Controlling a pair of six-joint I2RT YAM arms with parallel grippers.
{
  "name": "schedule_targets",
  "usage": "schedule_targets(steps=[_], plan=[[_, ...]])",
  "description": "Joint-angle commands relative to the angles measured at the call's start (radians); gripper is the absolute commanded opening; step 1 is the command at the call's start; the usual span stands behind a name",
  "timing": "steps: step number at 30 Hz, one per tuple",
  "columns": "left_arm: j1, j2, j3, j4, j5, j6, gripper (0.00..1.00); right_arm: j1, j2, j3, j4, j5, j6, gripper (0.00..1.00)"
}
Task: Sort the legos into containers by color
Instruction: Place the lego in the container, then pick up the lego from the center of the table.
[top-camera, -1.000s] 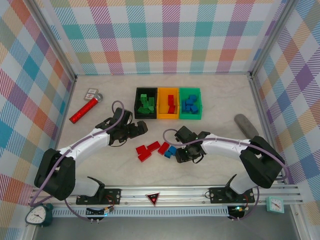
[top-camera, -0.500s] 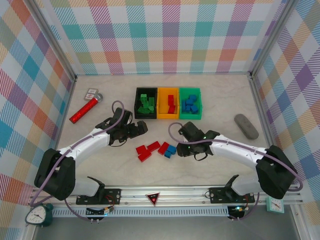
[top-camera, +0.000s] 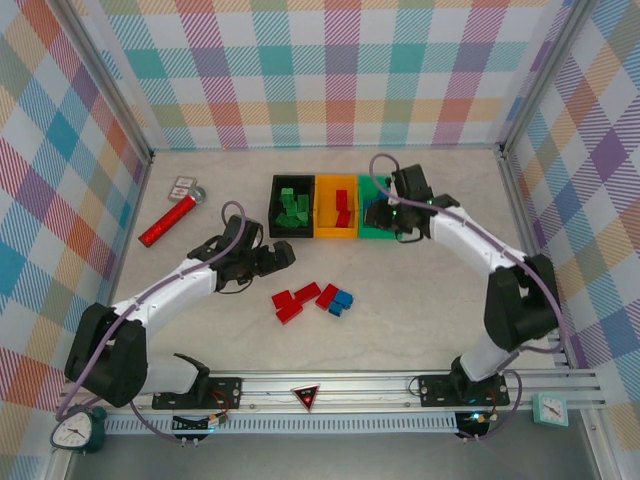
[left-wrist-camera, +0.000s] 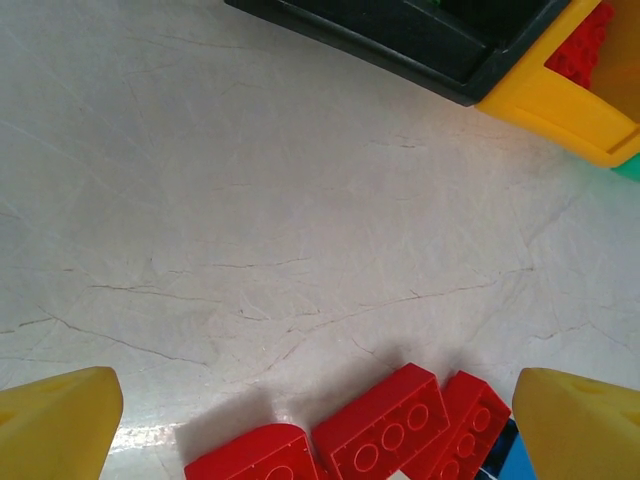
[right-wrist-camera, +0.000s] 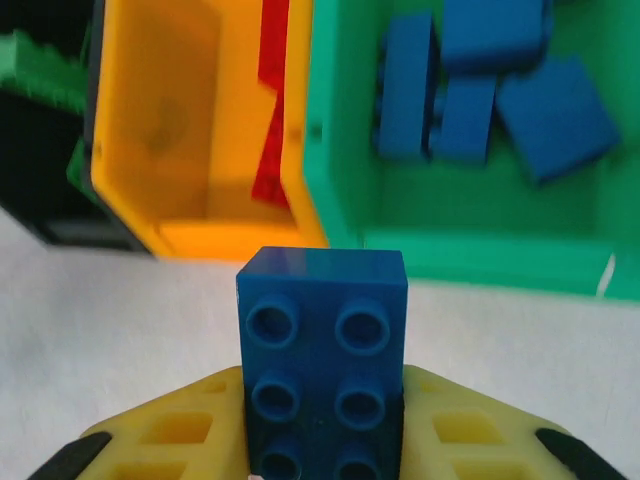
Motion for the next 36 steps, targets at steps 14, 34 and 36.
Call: schedule_targets(steps=[14,34,36], plan=[[0.001,-0.064,-0.007,-0.1,0.016,0.031,1.0,-0.039,0.294,0.398,-0.166,0.007,-0.088,0.61],[-0.002,0.038,0.021,0.002,0.055,0.021,1.0,0.282,-0.088,-0.173,-0.094,-0.05,-0.154,0.61],[-0.004,0.038,0.02,0.002,0.057,0.018,1.0,0.315,-0.085,-0.203,-0.095,-0.043,-0.152,0.61]])
